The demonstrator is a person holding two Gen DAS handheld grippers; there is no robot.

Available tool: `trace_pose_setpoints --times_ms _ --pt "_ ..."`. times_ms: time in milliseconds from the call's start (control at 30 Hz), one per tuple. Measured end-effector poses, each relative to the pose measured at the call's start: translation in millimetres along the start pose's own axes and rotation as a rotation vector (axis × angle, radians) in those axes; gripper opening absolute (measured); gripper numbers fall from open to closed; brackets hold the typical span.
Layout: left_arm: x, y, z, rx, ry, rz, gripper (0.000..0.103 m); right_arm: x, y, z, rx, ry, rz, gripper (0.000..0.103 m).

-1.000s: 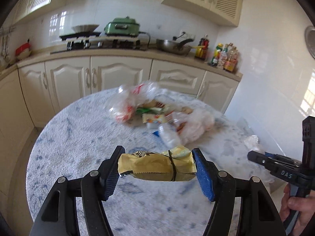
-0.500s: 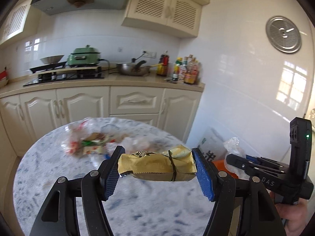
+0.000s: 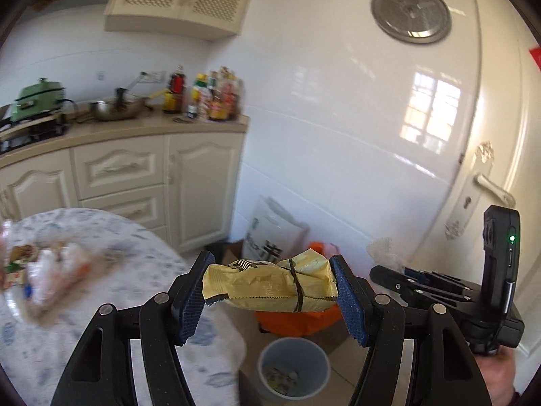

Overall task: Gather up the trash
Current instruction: 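Carry the yellow packet with left tool while right tool carries the bubble bag to the bin, then open both tools over the light-blue bin, dropping packet and bubble bag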

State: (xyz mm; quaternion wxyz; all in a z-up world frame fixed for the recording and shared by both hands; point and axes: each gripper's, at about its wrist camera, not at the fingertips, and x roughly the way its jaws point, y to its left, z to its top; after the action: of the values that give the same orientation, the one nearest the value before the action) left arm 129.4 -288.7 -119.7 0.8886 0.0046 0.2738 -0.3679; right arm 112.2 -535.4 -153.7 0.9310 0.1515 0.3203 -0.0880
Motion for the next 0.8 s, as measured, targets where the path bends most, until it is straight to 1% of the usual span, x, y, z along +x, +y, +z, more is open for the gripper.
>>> trace_pose_setpoints --times_ms 33,167,333,400,467,567,667,700,800 --pt "12.6 -5.3 0.4 0.008 0.022 -0.013 0.064 3.1 -18.3 -4.5 0.022 0.015 -0.030 0.025" --pt "67.7 -33.6 -7.7 0.034 0.128 -0.069 0.064 22.5 -67.8 -24.1 0.089 0.084 -0.093 0.025" --pt "133.8 -56.7 -25.3 0.038 0.278 -0.119 0.064 55.9 -114.5 -51.5 0.172 0.173 -0.112 0.025" --pt "160.8 -70.3 -34.2 0.039 0.338 -0.127 0.064 74.8 -133.1 -65.0 0.215 0.214 -0.113 0.025" --pt "184.9 -77.2 -44.9 0.035 0.394 -0.130 0.064 88.2 -147.5 -75.4 0.247 0.247 -0.112 0.025" --pt "217.1 -87.6 -49.9 0.028 0.452 -0.125 0.064 107.6 -162.2 -90.9 0.283 0.284 -0.109 0.025" --pt "254.0 -95.5 -50.6 0.016 0.507 -0.124 0.064 122.1 -174.3 -103.5 0.317 0.309 -0.105 0.025" --pt "271.0 -93.8 -45.7 0.014 0.525 -0.125 0.064 126.3 -177.2 -106.0 0.323 0.316 -0.105 0.025" --pt "307.1 -97.9 -42.7 0.008 0.576 -0.130 0.064 136.5 -187.5 -114.2 0.343 0.336 -0.109 0.028"
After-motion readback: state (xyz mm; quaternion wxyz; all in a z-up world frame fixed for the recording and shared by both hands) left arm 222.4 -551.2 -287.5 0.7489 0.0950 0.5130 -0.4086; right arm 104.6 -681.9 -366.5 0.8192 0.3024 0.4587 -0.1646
